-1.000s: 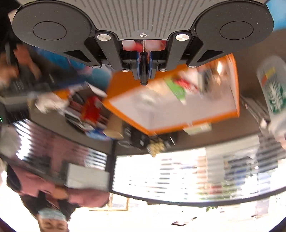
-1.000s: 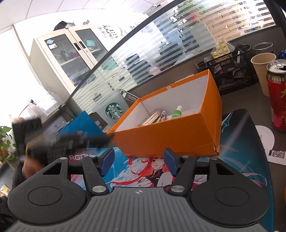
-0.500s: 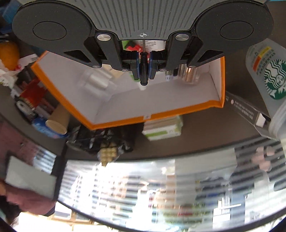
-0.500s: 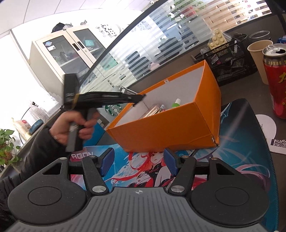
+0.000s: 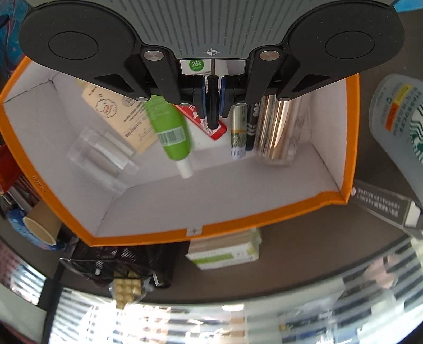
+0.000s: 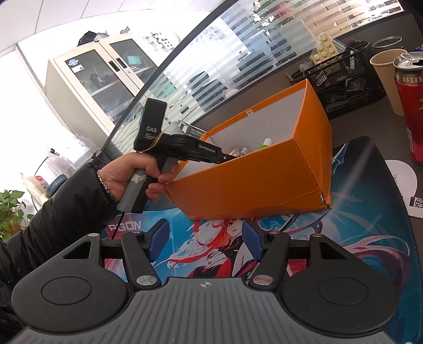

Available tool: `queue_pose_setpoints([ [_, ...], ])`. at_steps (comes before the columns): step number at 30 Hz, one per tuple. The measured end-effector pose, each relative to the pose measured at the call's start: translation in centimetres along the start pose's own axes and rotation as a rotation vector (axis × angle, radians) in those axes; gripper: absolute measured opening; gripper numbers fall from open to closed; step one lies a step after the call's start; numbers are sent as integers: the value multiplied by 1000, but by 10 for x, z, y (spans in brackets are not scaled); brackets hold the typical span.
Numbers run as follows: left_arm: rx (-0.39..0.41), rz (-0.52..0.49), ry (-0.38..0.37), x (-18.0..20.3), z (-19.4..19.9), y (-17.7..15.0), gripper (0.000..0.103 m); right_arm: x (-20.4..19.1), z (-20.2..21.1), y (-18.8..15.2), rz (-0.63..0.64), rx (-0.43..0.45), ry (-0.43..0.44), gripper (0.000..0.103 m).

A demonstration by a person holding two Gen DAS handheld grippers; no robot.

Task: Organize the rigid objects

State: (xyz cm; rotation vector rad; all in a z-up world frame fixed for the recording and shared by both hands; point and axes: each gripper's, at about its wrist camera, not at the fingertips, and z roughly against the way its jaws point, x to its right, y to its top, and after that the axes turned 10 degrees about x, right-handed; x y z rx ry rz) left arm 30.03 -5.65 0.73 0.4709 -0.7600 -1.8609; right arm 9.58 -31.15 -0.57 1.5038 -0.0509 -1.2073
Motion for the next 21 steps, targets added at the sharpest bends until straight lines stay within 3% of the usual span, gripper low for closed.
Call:
queue_pose_setpoints([
  [5, 4, -12, 66, 2, 2, -2, 9, -1, -1, -3, -3, -11, -1, 59],
  [13, 81, 13, 100, 3, 25, -11, 24, -8, -9, -5, 13, -32, -1, 65],
  [16, 134, 53, 106, -1, 45, -18, 47, -13, -14, -6, 18, -38, -8, 65],
  [18, 194, 73, 134, -1, 63, -26, 75, -17, -17, -7, 31, -38, -20, 67],
  [21, 263, 102, 163, -1, 90, -42, 87, -31, -22, -8, 78, -20, -55, 82],
])
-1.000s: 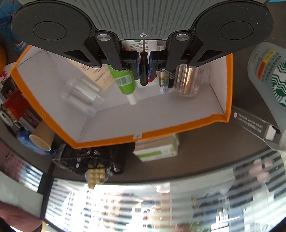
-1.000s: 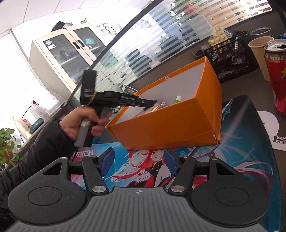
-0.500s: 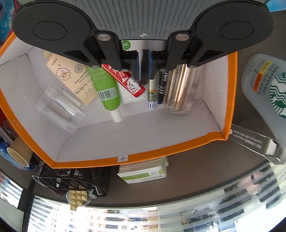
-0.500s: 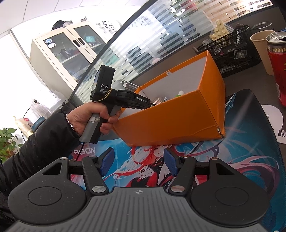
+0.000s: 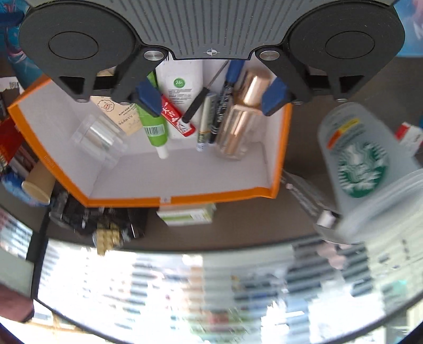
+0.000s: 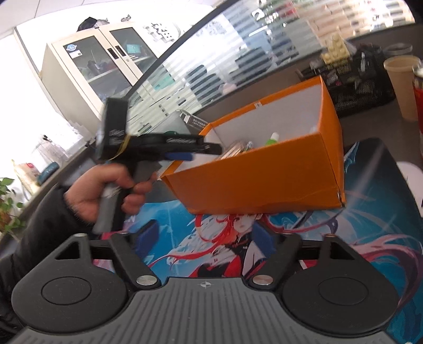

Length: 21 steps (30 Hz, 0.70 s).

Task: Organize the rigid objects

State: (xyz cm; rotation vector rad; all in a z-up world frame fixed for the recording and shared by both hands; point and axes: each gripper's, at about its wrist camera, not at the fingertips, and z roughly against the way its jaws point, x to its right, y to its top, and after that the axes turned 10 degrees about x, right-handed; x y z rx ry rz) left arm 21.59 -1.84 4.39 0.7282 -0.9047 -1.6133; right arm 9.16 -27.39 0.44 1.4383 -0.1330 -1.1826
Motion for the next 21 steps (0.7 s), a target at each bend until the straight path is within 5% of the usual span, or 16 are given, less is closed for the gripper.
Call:
queue_pose_setpoints([
  [6, 79, 72, -30, -7, 50, -23, 92, -35, -11, -2, 81, 34, -39, 100],
  [8, 123, 61, 38, -4, 71, -30, 103, -47, -14, -3, 103, 50, -56, 103],
  [11, 160, 61, 76, -4, 97, -37, 103, -64, -16, -6, 151, 67, -83, 103],
  [21, 87, 201, 251, -27, 128, -77, 103, -98, -16, -21, 252, 185, -319, 103],
])
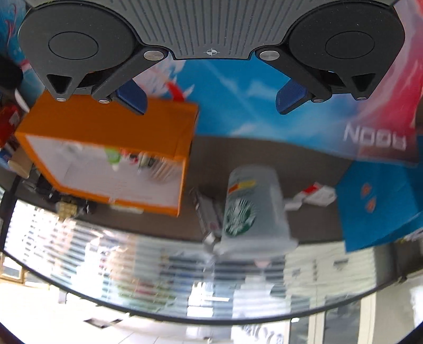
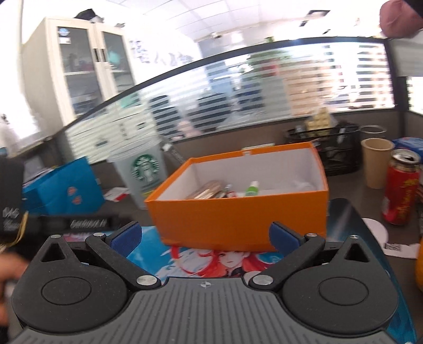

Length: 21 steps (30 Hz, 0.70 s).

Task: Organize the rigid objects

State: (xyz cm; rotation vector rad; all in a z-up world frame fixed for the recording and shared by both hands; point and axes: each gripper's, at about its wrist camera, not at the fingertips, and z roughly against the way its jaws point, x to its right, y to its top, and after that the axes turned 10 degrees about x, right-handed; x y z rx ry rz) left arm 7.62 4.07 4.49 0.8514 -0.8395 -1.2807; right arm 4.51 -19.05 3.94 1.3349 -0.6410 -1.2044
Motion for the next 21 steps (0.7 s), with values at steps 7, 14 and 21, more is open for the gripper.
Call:
queue_pose_setpoints([
  [7, 14, -34, -28, 2, 19, -17, 103, -27, 0, -10, 130, 42, -67, 103],
  [14, 33, -40, -3, 0, 30, -22, 103, -33, 3, -12, 180, 56, -89, 103],
  [21, 31, -43, 9, 4, 32, -24, 103, -29, 4, -13, 186, 53, -137, 103],
])
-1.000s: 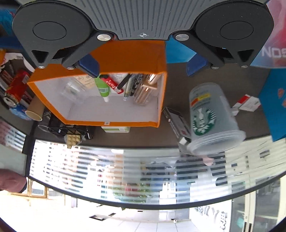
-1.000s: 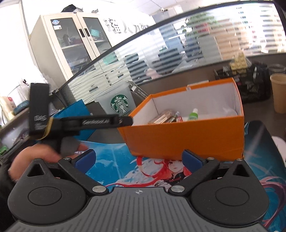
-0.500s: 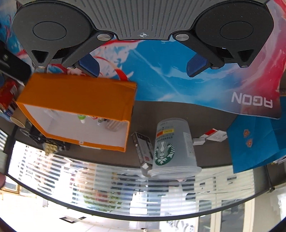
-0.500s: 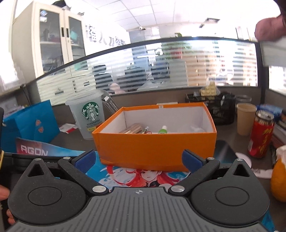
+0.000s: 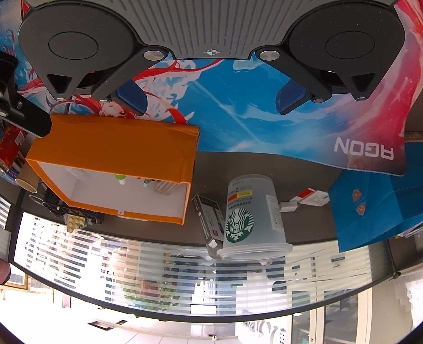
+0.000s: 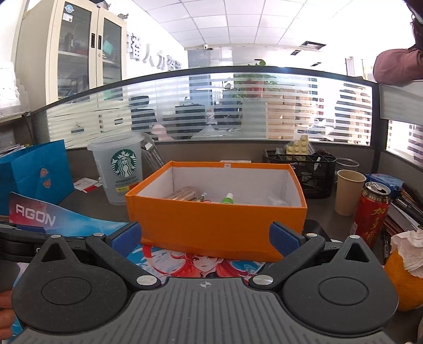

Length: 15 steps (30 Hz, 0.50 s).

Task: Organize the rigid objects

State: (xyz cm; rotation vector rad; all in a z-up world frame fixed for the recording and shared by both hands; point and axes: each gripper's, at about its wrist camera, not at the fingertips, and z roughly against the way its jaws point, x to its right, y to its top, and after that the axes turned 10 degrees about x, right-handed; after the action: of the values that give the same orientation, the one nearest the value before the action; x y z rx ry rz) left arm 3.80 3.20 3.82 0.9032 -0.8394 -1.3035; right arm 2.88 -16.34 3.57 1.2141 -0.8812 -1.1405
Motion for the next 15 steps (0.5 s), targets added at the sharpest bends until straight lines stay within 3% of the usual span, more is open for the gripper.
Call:
queue_pose_setpoints([
  [15, -1, -23, -11, 9, 2, -2, 103, 6, 0, 0, -7, -9, -5, 103],
])
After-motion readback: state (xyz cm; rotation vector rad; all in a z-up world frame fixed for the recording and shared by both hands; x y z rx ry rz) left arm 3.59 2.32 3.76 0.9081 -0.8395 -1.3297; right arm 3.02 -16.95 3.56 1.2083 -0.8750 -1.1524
